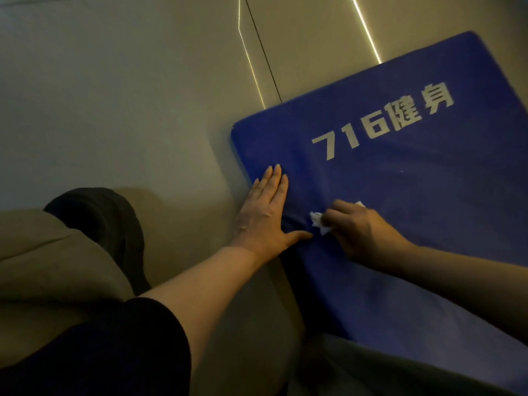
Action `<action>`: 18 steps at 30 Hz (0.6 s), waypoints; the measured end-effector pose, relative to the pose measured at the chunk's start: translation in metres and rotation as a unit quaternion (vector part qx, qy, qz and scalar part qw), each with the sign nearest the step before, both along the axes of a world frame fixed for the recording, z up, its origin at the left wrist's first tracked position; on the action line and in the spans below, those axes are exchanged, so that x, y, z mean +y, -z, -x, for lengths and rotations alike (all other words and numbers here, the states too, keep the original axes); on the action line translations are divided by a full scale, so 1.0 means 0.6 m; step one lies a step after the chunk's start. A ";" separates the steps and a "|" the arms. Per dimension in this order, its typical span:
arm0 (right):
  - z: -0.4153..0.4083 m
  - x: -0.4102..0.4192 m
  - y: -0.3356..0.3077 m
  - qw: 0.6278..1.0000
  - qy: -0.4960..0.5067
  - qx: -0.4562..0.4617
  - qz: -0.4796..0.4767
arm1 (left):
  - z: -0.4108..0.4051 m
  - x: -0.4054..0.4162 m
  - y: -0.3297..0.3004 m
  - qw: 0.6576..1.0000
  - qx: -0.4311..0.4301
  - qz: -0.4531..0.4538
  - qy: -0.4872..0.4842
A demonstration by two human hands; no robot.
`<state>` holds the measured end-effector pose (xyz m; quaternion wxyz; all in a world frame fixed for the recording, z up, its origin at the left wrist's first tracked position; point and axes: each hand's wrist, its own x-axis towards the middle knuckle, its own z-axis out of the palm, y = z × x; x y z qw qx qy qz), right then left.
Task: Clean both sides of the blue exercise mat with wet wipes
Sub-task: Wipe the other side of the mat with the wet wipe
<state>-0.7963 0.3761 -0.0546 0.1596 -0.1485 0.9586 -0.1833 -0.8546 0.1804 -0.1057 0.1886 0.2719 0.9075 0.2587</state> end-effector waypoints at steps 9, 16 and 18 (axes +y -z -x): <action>0.080 -0.019 0.022 0.997 0.081 0.010 0.014 | 0.012 0.001 -0.016 0.998 0.053 -0.001 -0.037; 0.062 0.024 0.007 0.999 -0.001 -0.043 0.025 | 0.039 0.025 -0.026 0.997 0.071 0.024 0.004; 0.100 0.011 0.030 0.997 0.069 0.031 0.032 | 0.052 0.029 -0.027 0.997 0.045 0.039 0.044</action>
